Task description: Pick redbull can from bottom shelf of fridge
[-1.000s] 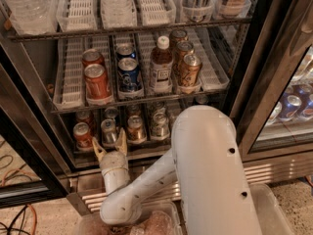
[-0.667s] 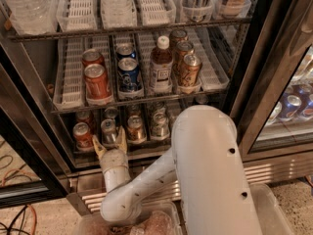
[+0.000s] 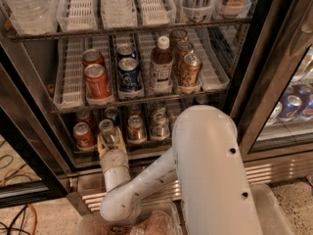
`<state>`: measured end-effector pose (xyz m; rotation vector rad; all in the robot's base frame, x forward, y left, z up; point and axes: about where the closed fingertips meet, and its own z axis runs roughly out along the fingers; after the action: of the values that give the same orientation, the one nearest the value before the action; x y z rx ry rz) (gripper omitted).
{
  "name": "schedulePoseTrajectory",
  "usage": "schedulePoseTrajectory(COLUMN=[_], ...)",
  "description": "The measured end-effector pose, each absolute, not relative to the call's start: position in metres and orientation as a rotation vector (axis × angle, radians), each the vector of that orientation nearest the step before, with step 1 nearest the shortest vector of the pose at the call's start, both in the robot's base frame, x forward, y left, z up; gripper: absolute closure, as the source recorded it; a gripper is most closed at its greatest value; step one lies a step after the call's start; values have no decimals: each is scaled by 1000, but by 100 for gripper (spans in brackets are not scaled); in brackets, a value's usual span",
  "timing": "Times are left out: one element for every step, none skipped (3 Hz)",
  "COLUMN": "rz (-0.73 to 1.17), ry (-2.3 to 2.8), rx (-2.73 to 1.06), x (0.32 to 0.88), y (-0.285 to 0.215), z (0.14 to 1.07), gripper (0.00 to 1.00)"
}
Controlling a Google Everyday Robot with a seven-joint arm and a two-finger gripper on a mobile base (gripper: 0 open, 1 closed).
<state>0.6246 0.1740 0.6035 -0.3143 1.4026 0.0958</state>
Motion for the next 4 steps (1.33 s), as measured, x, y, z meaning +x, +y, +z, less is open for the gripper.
schedulePoseTrajectory(rz=[92,91,91,92], ry=[1425,1428,1428,1427], rx=[-326,-329,-329,-328], x=[619,619,619,620], y=[176,176,176,176], z=[597,596,599,602], gripper=[100,100,100,100])
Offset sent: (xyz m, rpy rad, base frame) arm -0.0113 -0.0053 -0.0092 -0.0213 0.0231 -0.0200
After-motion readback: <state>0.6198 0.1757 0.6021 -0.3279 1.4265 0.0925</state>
